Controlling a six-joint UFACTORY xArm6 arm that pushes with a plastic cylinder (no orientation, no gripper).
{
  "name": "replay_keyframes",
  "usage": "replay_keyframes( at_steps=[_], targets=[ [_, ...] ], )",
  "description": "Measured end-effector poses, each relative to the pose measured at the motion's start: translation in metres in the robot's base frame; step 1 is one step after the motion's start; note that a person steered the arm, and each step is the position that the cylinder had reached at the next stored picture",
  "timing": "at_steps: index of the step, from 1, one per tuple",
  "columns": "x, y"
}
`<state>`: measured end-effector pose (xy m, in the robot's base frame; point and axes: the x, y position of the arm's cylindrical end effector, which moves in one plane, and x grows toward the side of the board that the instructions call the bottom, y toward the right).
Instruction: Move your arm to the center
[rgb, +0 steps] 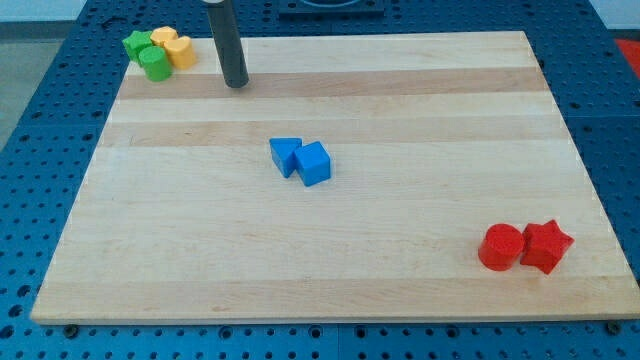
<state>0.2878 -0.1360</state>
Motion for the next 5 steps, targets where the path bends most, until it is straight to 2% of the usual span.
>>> replay_keyframes(
  at_steps=[3, 5],
  targets=[
    [0.015, 0.041],
    [0.052, 0.080]
  ],
)
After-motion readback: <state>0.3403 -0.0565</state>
